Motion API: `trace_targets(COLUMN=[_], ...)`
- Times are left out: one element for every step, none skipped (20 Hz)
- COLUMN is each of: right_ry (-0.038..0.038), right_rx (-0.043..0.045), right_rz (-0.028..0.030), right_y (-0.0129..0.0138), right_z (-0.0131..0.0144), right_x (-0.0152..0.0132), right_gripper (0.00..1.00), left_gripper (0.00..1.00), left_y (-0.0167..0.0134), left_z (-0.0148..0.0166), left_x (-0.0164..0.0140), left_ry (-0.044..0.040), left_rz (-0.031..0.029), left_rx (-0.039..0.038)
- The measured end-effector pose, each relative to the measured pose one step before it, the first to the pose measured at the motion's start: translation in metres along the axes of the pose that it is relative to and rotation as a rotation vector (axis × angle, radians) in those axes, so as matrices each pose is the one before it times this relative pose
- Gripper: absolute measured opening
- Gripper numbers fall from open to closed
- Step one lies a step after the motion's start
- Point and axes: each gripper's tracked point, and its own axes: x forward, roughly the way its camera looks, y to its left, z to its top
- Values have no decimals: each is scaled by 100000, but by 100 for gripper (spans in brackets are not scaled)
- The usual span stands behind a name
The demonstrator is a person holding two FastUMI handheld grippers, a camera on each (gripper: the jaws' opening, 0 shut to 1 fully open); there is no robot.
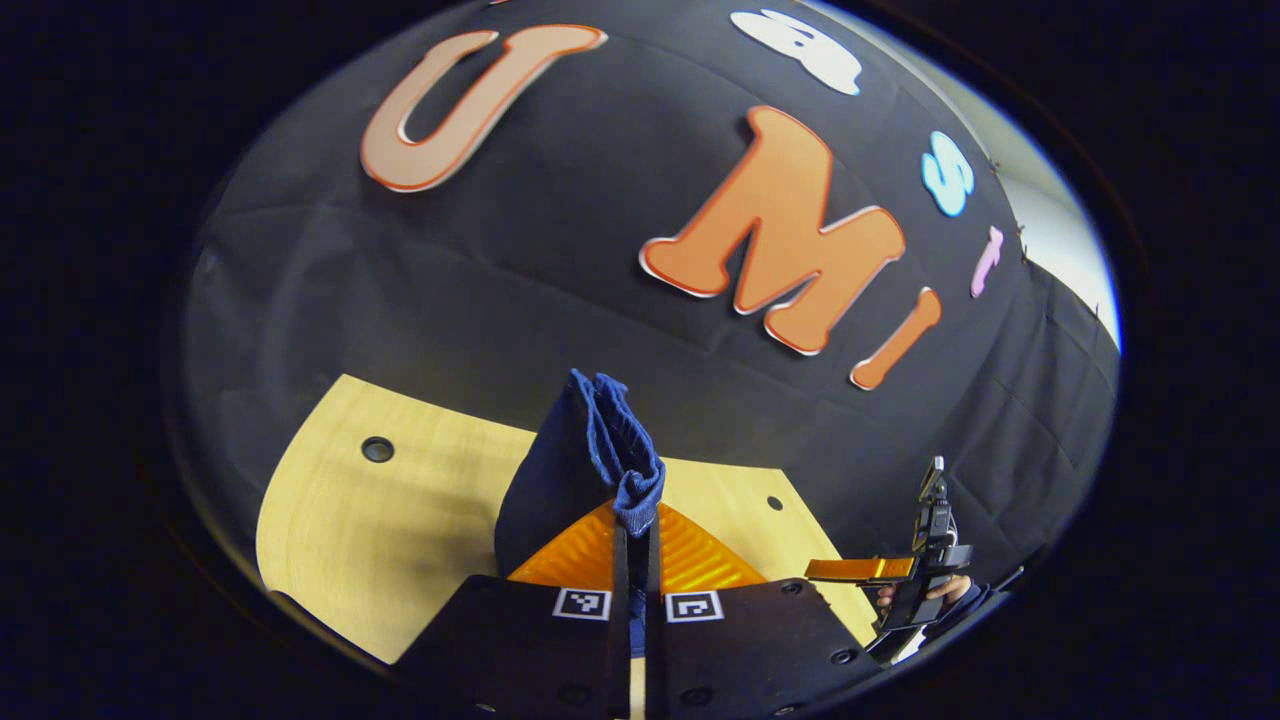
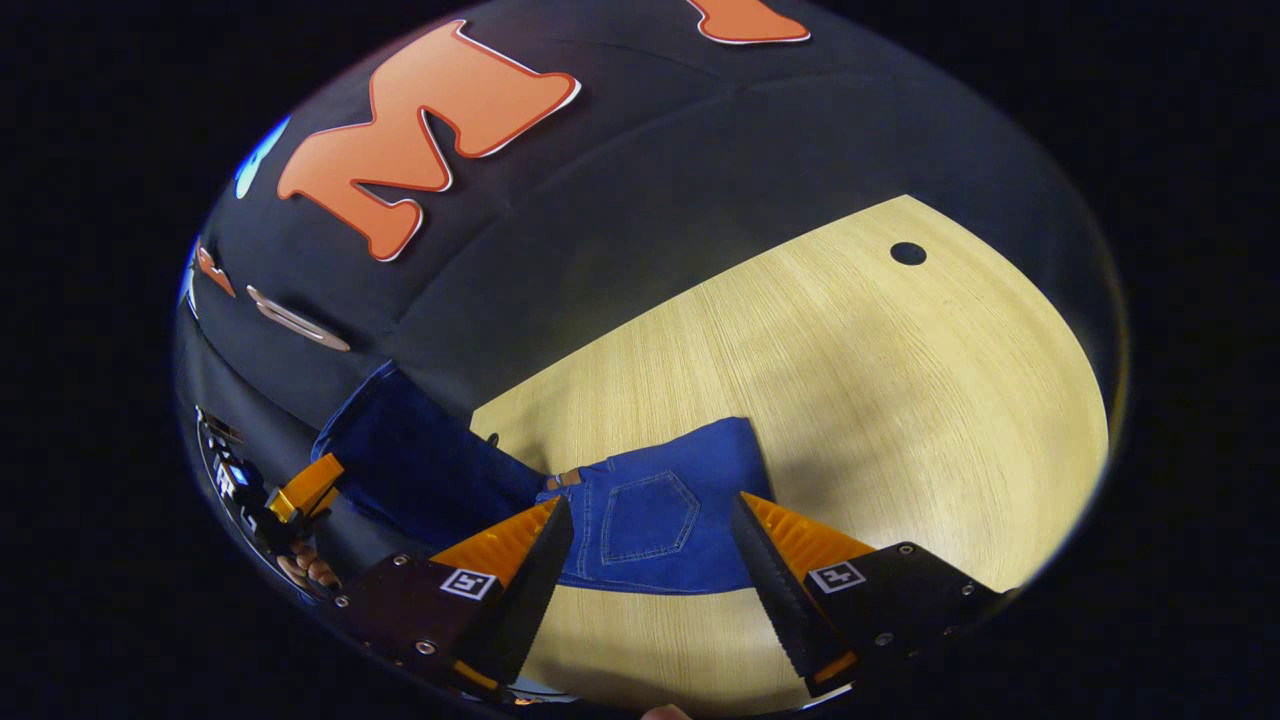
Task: Grasp the waist and the cuffs of the jeans and fold them to make the two legs overlap; first hold the waist and fold one-third of the jeans toward the cuffs, then hold the cuffs and fold the remaining one-third in the same direction to finish folding.
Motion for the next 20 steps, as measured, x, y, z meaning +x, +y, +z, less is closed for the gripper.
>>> trace_targets(right_ry=[121, 599, 116, 197, -22, -111, 28, -172, 296, -146, 183, 193, 178, 636, 325, 607, 131, 97, 79, -129], right_rx=[438, 732, 926, 726, 624, 169, 369, 285, 298, 444, 205, 546, 317, 331, 77, -128, 155, -11, 291, 153], right_rz=[555, 239, 532, 790, -77, 469, -121, 351, 1, -236, 126, -382, 377, -276, -19, -43, -262, 471, -146, 58], right_y=[-221, -328, -295, 51, -130, -47, -209, -213, -416, -497, -478, -625, -679, -576, -255, -379, -378, -302, -353, -328], right_z=[-16, -99, -62, 103, 145, 83, 77, 136, 48, 156, 31, 32, -79, 12, -40, -42, 110, 155, 81, 169], right_x=[-39, -186, -26, -26, 13, -10, -43, -14, -7, -84, -279, -173, -213, -52, -76, -119, 3, -105, -131, -54], right_gripper=[98, 98, 98, 98, 98, 98, 97, 98, 97, 97, 98, 97, 98, 97, 98, 98, 98, 98, 98, 98], left_gripper=[6, 6, 6, 6, 6, 6, 6, 6, 6, 6, 6, 6, 6, 6, 6, 6, 6, 4, 6, 6], left_y=[-1051, -1064, -1176, -966, -842, -960, -597, -861, -616, -859, -714, -659, -645, -492, -403, -370, -342, -58, -285, -337], left_z=[-560, -596, -605, -469, -509, -701, -683, -741, -640, -813, -784, -799, -835, -950, -696, -708, -503, -410, -414, -521], left_x=[910, 1064, 692, 751, 806, 911, 858, 1194, 793, 908, 756, 790, 944, 1273, 896, 952, 813, 563, 590, 373], left_ry=[1445, 1750, 1369, 1344, 1130, 2182, 2053, 1930, 1418, 2019, 1772, 1961, 1868, 2252, 1734, 1791, 1283, 352, 781, 498], left_rz=[-627, -218, -527, -465, -104, -89, 164, -488, -44, -167, 18, 131, 191, 594, 694, 617, 1127, 1415, 1060, 628], left_rx=[1395, 1007, 929, 523, 508, 1192, 1035, 993, 957, 693, 686, 992, 800, 1296, 934, 747, 1220, 902, 702, 434])
